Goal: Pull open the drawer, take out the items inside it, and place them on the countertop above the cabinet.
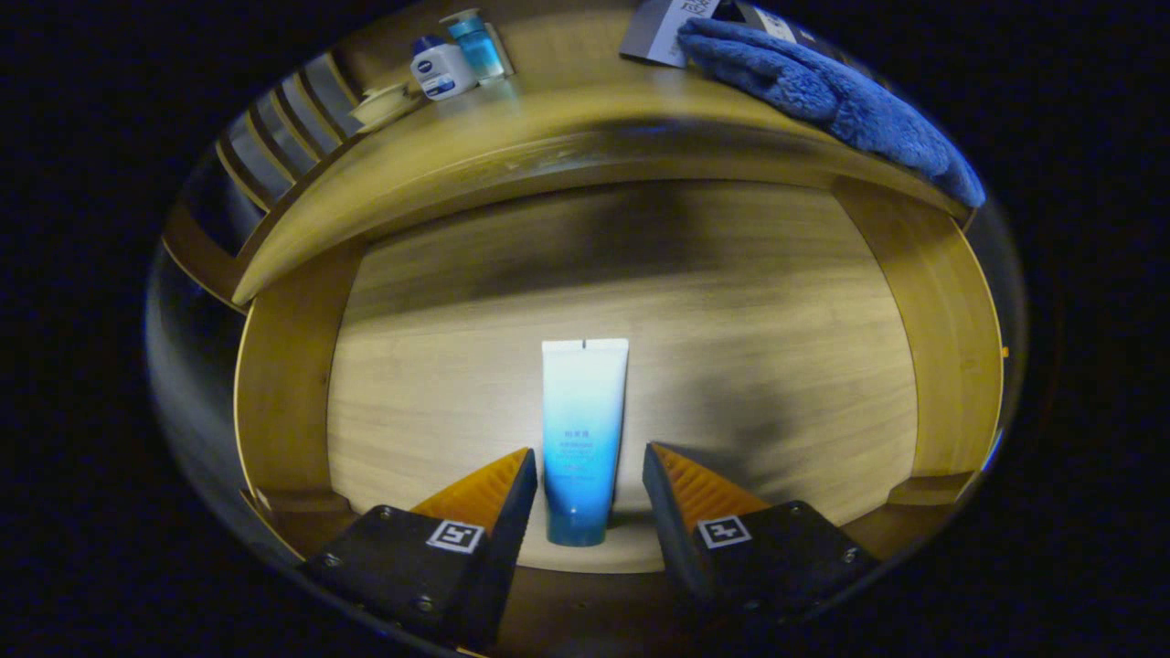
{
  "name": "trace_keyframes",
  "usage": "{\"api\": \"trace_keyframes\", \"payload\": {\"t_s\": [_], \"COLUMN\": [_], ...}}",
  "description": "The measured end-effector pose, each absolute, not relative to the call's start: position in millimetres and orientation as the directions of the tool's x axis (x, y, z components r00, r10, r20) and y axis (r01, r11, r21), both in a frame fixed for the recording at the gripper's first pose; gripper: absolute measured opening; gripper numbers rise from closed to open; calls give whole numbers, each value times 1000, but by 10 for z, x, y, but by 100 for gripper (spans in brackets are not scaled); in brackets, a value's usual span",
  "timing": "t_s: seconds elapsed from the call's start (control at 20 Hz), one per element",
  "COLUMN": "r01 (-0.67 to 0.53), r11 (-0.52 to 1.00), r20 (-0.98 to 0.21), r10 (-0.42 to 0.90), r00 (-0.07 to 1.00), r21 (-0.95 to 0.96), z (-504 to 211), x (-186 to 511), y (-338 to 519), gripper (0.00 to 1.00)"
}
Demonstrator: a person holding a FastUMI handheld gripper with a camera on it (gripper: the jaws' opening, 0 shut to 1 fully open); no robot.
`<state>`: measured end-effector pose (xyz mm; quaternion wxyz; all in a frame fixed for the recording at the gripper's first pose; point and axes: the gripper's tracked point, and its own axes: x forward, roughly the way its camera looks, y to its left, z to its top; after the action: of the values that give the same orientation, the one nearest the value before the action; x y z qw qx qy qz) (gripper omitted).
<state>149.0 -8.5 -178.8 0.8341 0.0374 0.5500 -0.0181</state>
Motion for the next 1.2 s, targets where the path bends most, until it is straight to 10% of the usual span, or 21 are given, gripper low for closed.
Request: {"api": "trace_keyframes", "payload": {"t_s": [0.6,1.2], "r01": [19,10], "r11": [1000,959], "r20": [-895,-714], "r10": [-23,205], "r00": [445,669], "r21": [-17,285], "z": [-1693,-681], "x": [1561,1350], "y": [-142,31], "gripper": [36,35]}}
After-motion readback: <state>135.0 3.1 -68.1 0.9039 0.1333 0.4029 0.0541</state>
